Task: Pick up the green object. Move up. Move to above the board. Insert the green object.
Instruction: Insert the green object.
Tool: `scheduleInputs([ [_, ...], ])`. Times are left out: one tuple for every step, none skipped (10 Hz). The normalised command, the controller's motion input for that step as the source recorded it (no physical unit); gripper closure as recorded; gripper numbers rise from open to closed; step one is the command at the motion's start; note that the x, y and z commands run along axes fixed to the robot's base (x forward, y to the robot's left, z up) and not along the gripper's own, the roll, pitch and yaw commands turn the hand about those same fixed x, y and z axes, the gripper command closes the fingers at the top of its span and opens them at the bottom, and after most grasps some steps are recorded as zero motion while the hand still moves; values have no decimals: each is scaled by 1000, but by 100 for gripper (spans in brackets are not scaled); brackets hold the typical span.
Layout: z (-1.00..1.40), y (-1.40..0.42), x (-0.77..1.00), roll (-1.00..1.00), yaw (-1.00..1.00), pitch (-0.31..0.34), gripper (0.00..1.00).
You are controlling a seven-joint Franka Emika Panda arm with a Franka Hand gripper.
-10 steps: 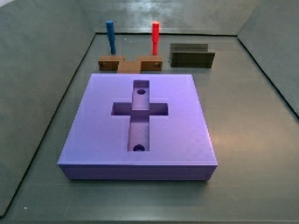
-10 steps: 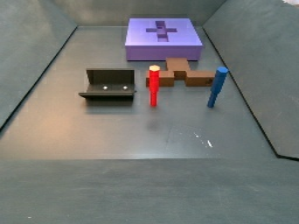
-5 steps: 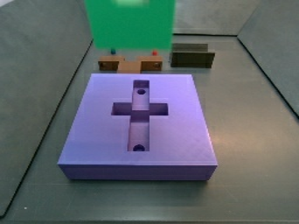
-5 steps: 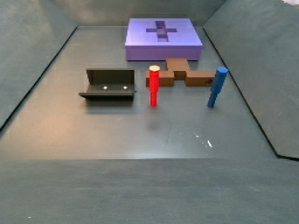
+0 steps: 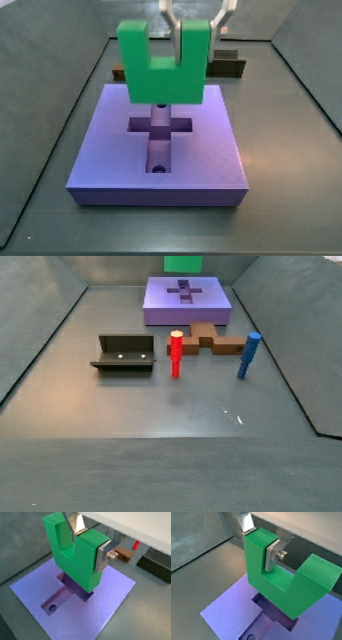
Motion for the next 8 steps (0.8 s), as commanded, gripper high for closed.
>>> scheduleInputs([
  [-463,0,74,11,106,-93,100],
  [-386,0,0,106,0,-84,100],
  [-360,0,0,157,31,-81,100],
  [-323,0,0,54,0,-63,100],
  [-334,0,0,51,0,-64,100],
  [-320,0,-60,17,0,-117,100],
  [-283,0,-11,1,0,-131,100],
  [-271,-14,0,4,0,-126,100],
])
